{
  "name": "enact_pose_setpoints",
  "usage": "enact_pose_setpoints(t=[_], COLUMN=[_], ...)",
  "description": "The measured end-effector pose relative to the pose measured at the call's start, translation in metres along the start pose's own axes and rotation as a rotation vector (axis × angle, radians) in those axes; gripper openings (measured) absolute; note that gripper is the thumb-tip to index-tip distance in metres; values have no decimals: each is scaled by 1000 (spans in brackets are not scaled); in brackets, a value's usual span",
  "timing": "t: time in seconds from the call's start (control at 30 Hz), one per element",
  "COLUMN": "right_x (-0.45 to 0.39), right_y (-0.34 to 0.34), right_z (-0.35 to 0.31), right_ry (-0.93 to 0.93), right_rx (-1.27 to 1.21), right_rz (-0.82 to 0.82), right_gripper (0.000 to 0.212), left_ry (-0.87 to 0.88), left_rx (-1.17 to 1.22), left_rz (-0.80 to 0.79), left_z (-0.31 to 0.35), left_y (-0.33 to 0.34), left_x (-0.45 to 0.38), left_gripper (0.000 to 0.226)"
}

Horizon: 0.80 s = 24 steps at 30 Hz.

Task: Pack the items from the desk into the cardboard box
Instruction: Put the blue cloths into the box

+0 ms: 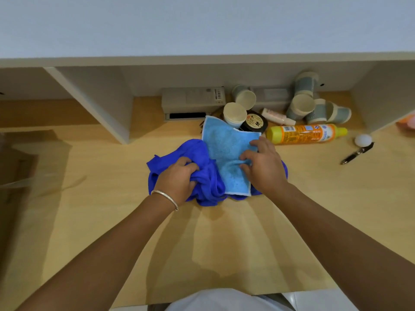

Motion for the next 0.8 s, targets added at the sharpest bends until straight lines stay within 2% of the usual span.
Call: enact_pose_setpoints(t=[0.13, 0.33, 0.53, 0.8], right_x=[-3, -12, -24, -31], right_y=[-6, -27, -43, -68], right_z=[-18, -79, -172, -323], right_ry=[-31, -166, -299, -498], right_rx=[-99, -191, -251, -370], right_rz=[57, 155, 196, 244], right_gripper=[15, 10, 12, 11], left_ry=[-20, -39, -78, -132], left_rx=[58, 8, 7, -49], left_rz=[99, 261, 434, 784], left_z=[-13, -40, -84, -147], left_y=[-31, -104, -184, -299], left_x=[14, 50, 107, 210], left_gripper=[24, 29, 34, 40])
Point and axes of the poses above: each hand's wrist, its own x-axis away from the middle knuckle, its own y-axis out of the palm, z = x × y, the point moved 4 cm from there along -x, towards the middle knuckle, and after that the axes turned 4 degrees about x, right-handed, at the moved point
